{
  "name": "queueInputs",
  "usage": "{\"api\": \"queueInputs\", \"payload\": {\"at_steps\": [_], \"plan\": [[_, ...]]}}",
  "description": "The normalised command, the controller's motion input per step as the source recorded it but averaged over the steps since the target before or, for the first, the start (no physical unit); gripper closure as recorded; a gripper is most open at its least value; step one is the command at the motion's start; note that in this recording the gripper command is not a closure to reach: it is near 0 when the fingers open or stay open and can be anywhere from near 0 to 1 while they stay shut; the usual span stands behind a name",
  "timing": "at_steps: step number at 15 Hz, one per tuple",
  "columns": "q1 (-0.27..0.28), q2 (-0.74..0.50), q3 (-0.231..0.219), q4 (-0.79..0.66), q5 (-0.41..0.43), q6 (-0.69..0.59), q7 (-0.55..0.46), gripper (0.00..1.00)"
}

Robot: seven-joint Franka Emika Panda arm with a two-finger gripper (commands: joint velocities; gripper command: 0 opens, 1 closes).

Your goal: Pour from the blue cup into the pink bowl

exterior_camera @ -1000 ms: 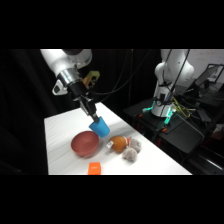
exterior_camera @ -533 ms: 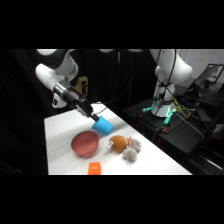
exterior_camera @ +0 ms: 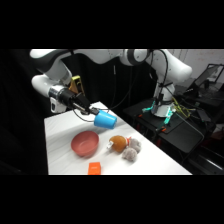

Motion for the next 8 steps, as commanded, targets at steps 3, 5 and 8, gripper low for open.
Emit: {"api": "queueInputs", "payload": {"at_steps": [3, 5, 8], "plan": [[0.076, -0.31, -0.202, 0.00, -0.230, 0.27, 0.03, 0.15], [0.090, -0.52, -0.252, -0.37, -0.362, 0.36, -0.17, 0.15], [0.133, -0.71, -0.284, -0.80, -0.426, 0.53, -0.32, 0.15]]}}
